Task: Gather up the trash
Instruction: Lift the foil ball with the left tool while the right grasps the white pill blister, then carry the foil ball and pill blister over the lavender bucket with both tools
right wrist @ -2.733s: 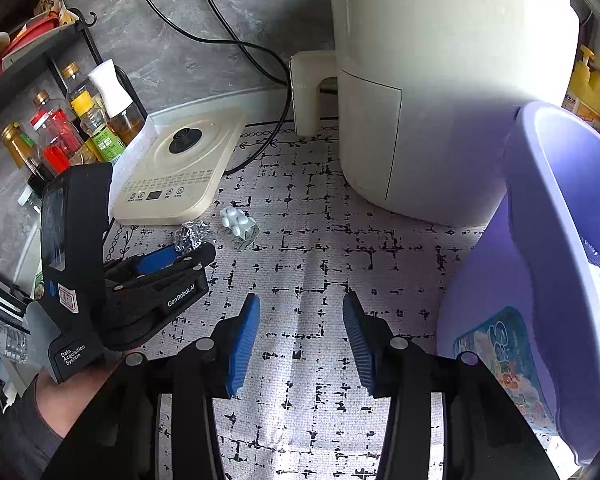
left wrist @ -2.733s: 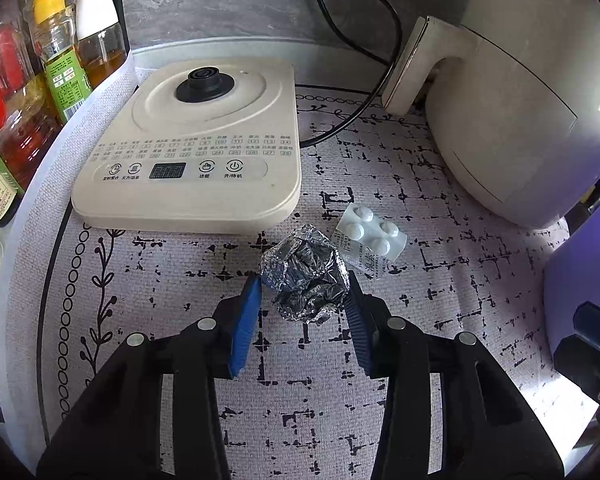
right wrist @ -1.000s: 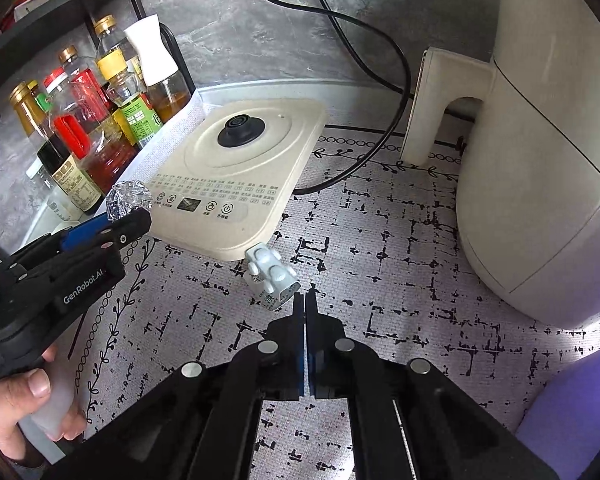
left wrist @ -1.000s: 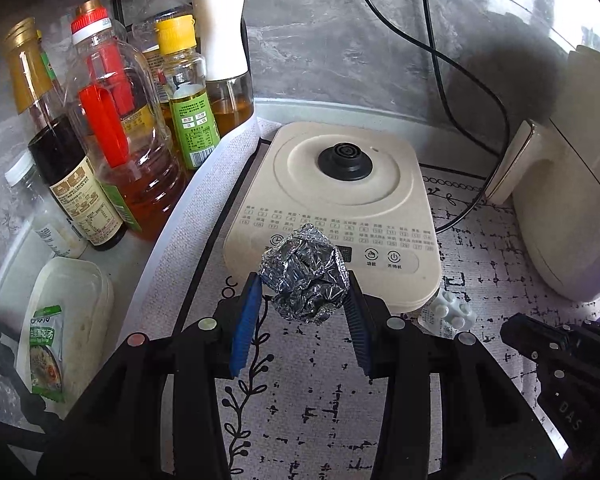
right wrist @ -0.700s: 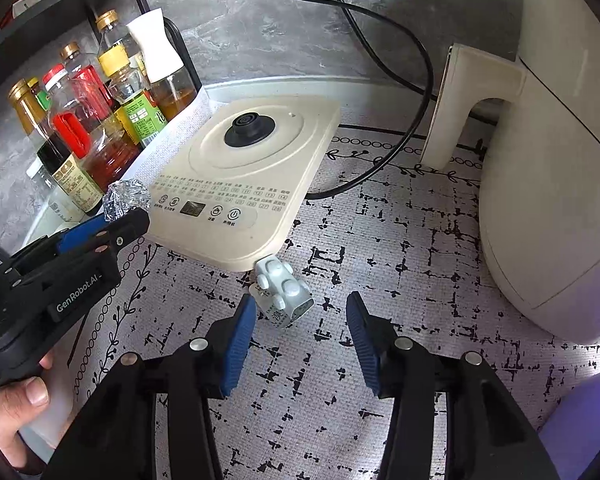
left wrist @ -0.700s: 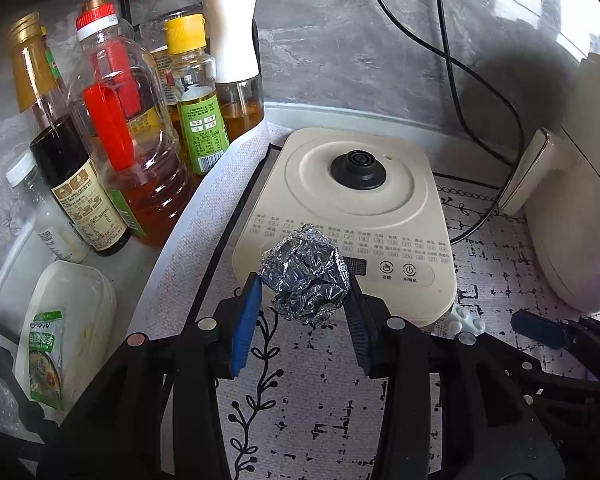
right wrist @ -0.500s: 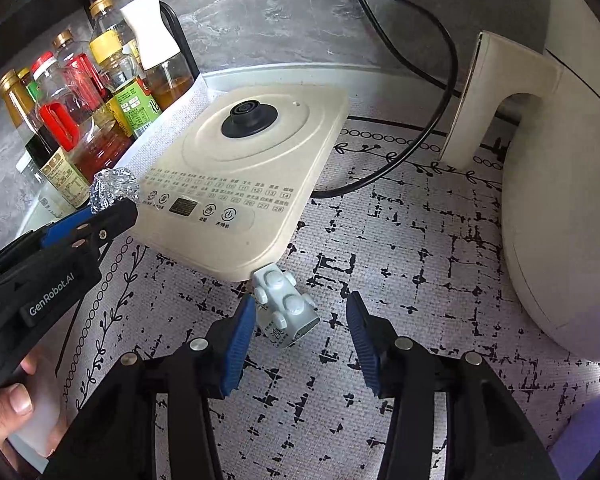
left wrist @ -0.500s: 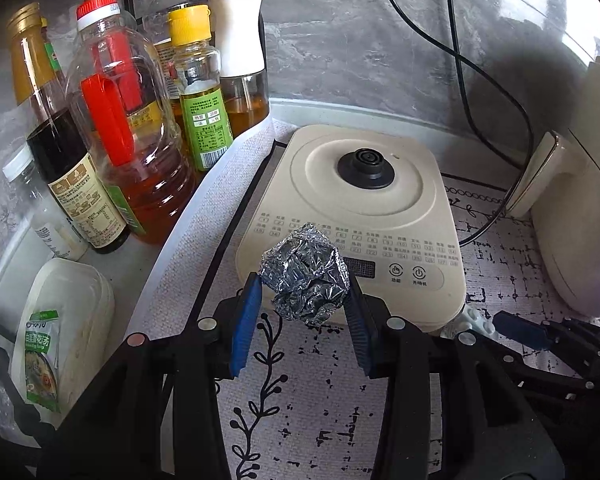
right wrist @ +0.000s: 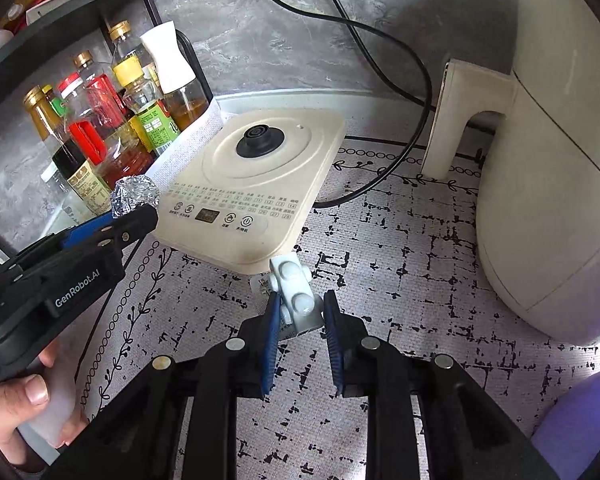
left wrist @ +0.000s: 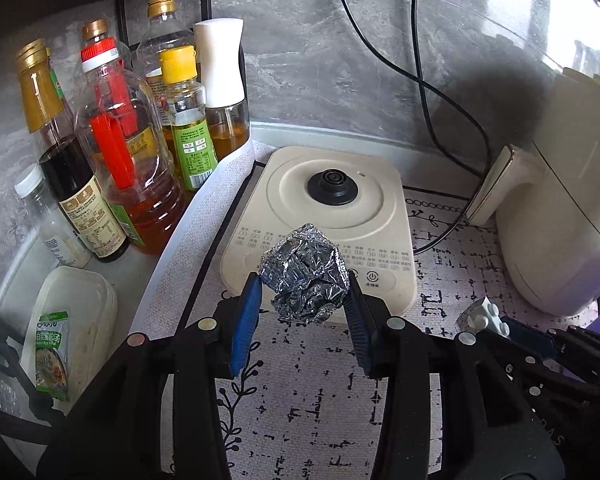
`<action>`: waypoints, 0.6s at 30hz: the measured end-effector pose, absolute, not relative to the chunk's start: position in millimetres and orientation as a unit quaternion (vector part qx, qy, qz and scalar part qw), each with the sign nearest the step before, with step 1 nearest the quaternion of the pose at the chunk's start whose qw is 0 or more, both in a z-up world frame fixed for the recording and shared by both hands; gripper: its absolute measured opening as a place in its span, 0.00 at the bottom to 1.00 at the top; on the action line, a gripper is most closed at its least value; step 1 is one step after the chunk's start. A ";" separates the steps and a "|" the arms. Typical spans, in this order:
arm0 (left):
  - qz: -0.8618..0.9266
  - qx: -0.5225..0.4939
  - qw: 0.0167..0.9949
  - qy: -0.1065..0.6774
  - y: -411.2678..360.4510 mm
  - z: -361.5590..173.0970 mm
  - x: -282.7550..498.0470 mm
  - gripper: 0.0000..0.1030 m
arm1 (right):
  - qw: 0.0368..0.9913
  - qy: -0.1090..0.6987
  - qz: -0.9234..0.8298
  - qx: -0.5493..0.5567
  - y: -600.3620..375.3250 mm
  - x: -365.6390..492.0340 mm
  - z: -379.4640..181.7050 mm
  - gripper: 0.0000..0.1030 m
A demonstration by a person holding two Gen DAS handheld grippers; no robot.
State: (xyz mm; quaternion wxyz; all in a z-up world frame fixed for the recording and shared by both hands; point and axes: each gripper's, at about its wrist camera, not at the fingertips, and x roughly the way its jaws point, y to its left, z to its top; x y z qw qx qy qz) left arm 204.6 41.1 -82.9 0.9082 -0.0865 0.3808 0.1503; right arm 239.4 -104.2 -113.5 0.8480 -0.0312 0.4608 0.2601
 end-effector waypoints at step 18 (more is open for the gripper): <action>0.070 -0.063 0.943 0.320 -34.6 -7.6 173.3 0.40 | 0.897 0.388 0.212 0.002 -184.3 180.9 -15.2 0.22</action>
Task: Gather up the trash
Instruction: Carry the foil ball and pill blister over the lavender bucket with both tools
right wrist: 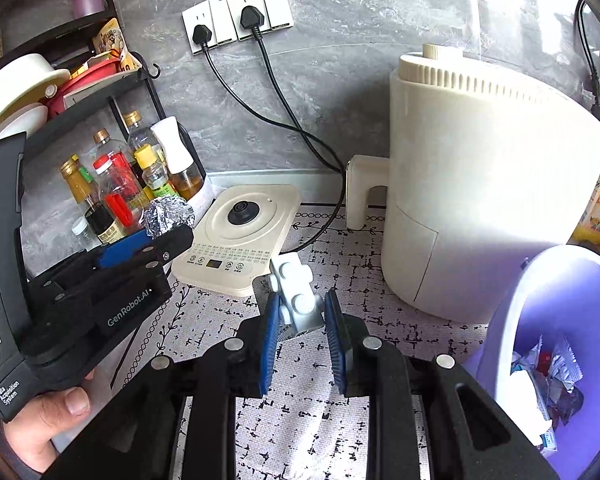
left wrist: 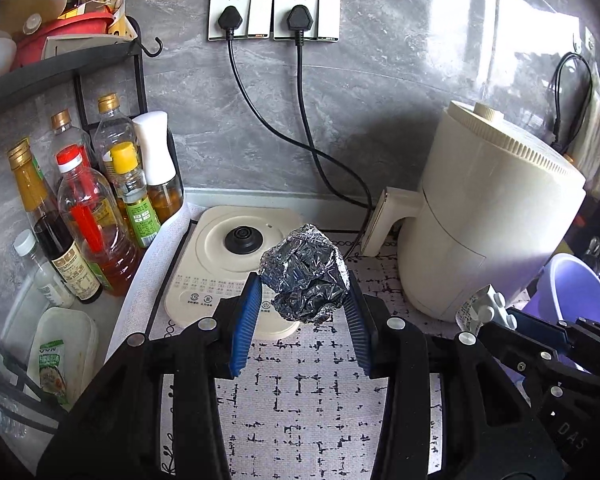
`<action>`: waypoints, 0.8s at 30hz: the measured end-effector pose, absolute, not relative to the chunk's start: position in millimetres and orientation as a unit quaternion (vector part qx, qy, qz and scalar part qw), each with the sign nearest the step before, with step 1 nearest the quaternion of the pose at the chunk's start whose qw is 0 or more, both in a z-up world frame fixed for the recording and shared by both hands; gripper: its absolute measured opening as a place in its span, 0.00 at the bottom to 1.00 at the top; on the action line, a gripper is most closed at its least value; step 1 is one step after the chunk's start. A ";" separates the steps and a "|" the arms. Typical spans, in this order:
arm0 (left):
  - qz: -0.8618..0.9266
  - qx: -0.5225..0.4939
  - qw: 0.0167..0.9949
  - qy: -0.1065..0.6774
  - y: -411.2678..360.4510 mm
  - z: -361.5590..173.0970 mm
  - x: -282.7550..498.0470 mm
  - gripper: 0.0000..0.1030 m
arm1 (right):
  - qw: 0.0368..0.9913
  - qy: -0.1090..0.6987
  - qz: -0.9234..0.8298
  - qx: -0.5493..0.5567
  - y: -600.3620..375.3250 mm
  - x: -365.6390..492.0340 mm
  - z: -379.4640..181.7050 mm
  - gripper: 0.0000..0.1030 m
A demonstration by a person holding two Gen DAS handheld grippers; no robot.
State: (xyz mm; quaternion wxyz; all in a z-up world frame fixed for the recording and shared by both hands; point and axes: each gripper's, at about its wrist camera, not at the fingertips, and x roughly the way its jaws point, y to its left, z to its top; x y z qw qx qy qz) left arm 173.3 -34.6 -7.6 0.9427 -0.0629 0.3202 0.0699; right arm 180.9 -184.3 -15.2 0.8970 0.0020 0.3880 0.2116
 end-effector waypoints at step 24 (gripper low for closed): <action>-0.059 -0.031 0.957 0.282 -136.2 39.8 168.9 0.40 | 0.935 0.337 0.090 0.058 -300.9 131.1 43.8 0.23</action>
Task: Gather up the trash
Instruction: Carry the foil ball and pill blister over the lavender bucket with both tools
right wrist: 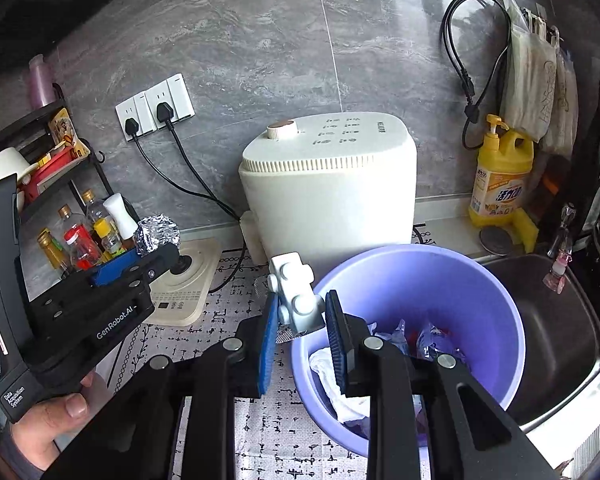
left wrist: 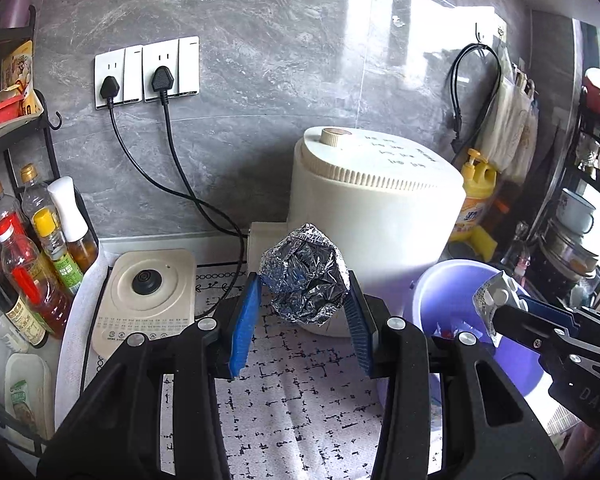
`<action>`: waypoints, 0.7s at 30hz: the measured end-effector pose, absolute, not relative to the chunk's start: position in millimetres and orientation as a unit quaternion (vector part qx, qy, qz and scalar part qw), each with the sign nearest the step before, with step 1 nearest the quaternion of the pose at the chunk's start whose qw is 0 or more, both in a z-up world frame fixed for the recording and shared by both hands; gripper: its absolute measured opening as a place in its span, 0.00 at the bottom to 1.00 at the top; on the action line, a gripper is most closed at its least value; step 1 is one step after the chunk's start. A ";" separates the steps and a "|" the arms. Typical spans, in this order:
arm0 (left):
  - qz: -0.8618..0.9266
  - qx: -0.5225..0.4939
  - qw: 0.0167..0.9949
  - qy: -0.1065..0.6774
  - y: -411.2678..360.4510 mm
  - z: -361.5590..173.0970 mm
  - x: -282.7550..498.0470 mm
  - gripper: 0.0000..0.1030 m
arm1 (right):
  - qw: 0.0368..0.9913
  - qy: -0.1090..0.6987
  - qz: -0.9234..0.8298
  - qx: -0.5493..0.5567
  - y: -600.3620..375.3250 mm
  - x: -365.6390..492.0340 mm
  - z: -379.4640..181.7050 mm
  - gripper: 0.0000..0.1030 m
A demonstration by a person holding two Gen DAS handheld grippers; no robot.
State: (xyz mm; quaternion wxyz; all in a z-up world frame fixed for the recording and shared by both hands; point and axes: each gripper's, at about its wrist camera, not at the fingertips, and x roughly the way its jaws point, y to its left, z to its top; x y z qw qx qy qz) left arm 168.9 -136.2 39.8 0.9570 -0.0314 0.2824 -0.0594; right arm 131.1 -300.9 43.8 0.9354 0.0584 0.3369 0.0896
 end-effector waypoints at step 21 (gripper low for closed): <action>-0.176 -0.001 0.940 0.291 -240.8 36.4 174.1 0.40 | 0.941 0.319 -0.043 0.100 -400.4 91.2 45.6 0.48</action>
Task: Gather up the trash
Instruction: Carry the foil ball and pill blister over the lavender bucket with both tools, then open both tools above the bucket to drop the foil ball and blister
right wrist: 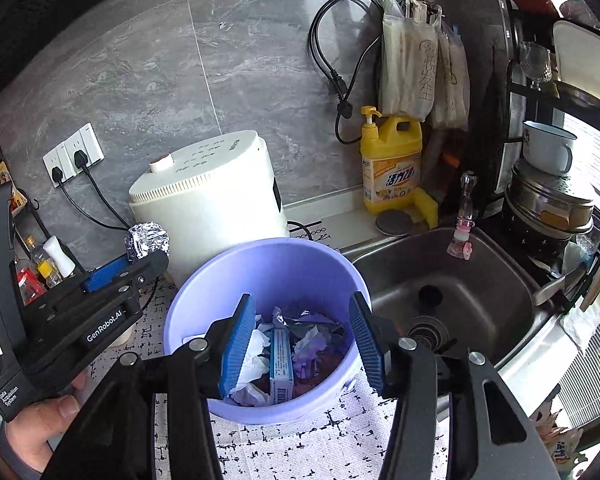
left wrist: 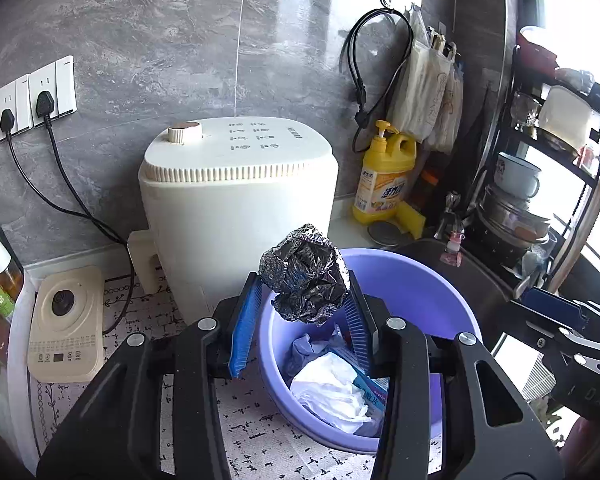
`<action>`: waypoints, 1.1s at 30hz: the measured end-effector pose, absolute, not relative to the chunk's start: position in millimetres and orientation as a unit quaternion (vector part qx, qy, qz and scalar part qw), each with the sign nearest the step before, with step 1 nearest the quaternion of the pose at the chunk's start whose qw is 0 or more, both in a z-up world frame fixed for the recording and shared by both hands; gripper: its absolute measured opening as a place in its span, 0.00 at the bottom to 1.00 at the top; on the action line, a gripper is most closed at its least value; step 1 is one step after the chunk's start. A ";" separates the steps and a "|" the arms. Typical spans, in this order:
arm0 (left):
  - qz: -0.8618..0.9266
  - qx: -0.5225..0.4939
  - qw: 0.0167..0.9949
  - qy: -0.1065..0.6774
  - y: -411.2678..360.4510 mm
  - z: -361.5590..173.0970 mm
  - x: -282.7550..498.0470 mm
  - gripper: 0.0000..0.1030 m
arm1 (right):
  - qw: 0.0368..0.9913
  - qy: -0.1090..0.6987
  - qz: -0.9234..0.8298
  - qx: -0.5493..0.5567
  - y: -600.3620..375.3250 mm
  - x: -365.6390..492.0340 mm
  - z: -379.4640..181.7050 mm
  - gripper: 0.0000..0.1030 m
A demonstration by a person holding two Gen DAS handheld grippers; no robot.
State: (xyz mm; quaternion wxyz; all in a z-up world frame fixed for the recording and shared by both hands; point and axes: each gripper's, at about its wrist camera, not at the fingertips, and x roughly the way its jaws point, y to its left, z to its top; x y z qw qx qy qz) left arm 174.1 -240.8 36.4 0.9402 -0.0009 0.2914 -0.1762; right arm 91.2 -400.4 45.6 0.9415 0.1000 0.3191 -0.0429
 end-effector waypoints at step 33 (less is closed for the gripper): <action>-0.127 0.000 0.944 0.303 -209.6 40.9 161.3 0.93 | 0.938 0.327 -0.003 0.115 -395.7 85.7 42.0 0.61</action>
